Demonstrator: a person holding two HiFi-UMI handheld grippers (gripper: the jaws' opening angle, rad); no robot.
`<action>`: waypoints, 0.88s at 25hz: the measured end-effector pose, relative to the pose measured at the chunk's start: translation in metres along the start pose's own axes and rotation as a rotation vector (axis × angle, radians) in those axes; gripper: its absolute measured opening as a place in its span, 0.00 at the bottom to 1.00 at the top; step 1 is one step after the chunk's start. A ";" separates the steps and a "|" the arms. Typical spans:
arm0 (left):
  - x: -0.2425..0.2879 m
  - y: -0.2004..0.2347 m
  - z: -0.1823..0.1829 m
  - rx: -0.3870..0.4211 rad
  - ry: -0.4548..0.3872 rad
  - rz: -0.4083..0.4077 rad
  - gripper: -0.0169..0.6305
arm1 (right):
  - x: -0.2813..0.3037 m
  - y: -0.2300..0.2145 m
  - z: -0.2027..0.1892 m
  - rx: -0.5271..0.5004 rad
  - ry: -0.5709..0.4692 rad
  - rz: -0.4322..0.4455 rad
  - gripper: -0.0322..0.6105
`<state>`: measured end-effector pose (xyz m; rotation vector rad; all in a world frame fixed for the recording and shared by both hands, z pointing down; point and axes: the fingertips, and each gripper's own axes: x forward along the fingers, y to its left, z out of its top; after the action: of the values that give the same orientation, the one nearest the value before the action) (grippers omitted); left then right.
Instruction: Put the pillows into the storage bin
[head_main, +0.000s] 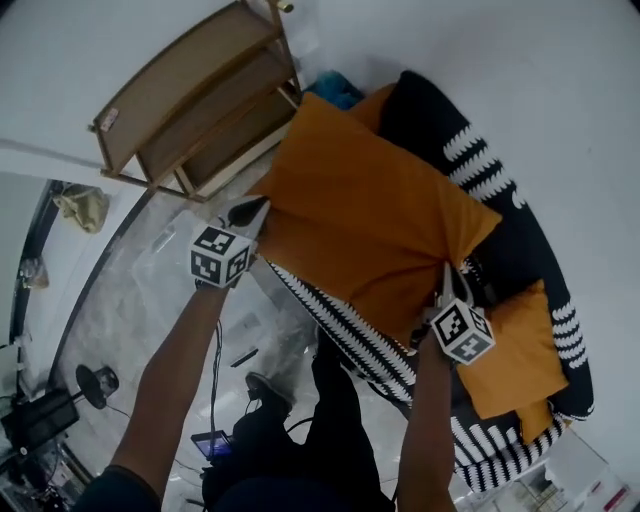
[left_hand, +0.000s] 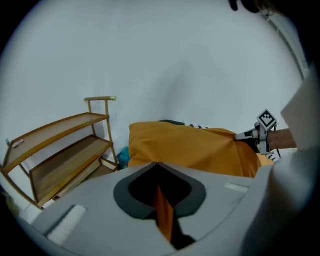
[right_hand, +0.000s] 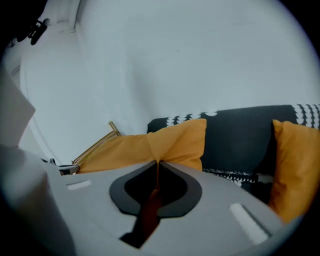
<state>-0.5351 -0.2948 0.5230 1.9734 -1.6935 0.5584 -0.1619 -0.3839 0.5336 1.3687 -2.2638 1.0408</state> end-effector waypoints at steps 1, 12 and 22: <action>-0.019 0.011 -0.003 -0.020 -0.017 0.024 0.03 | 0.003 0.019 0.004 -0.032 -0.001 0.024 0.07; -0.212 0.119 -0.073 -0.224 -0.122 0.260 0.03 | 0.030 0.238 -0.003 -0.273 0.042 0.252 0.07; -0.365 0.163 -0.182 -0.457 -0.180 0.463 0.03 | 0.047 0.428 -0.066 -0.562 0.160 0.461 0.07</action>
<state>-0.7515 0.0834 0.4696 1.3469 -2.1755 0.1185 -0.5602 -0.2452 0.4237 0.5366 -2.5287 0.5226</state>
